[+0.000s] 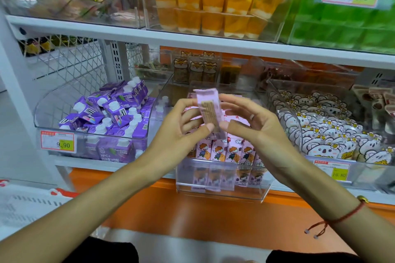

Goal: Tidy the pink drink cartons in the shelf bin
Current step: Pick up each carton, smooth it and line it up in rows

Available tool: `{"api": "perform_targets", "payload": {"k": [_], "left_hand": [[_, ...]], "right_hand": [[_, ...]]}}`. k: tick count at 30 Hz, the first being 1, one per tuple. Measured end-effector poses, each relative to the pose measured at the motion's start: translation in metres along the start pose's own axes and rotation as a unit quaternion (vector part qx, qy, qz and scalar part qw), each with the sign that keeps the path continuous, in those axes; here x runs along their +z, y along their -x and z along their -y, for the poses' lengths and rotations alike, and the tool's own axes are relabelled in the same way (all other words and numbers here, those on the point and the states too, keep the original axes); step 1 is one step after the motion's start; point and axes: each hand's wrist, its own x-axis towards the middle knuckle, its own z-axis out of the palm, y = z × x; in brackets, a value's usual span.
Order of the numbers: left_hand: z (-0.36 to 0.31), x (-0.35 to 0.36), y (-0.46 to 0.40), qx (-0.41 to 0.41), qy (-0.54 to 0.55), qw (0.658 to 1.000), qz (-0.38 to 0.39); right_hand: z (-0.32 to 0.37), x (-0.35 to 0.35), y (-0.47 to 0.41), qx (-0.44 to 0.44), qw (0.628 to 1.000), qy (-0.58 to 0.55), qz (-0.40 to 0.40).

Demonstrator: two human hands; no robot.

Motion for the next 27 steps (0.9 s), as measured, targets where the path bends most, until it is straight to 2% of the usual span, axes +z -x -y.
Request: {"api": "perform_targets", "payload": {"k": [3, 5, 9, 13, 17, 20, 25, 27], "left_hand": [[-0.005, 0.004, -0.001, -0.016, 0.059, 0.998, -0.035], [-0.009, 0.007, -0.001, -0.019, 0.061, 0.996, -0.058], [-0.013, 0.005, -0.002, 0.015, 0.079, 0.990, -0.118], [-0.018, -0.004, -0.003, 0.041, 0.110, 0.989, -0.093], [-0.016, -0.005, 0.000, 0.045, 0.077, 0.988, -0.128], [-0.016, -0.006, 0.001, 0.049, 0.047, 0.985, -0.160], [-0.014, -0.009, -0.001, 0.089, -0.014, 0.991, -0.099], [-0.015, -0.016, -0.007, 0.113, -0.053, 0.987, -0.105]], "right_hand": [[-0.002, 0.005, 0.002, -0.003, 1.000, 0.010, -0.007], [-0.002, 0.009, 0.003, 0.002, 1.000, -0.008, -0.010], [-0.003, 0.007, 0.000, 0.084, 0.993, -0.076, -0.021], [-0.002, 0.004, -0.003, 0.146, 0.972, -0.185, -0.016], [0.000, 0.003, -0.002, 0.127, 0.975, -0.179, -0.028], [0.000, 0.004, -0.003, 0.110, 0.979, -0.160, -0.069], [-0.008, 0.005, -0.007, 0.121, 0.968, -0.191, -0.110], [-0.012, 0.003, -0.013, 0.125, 0.979, -0.129, -0.098]]}}
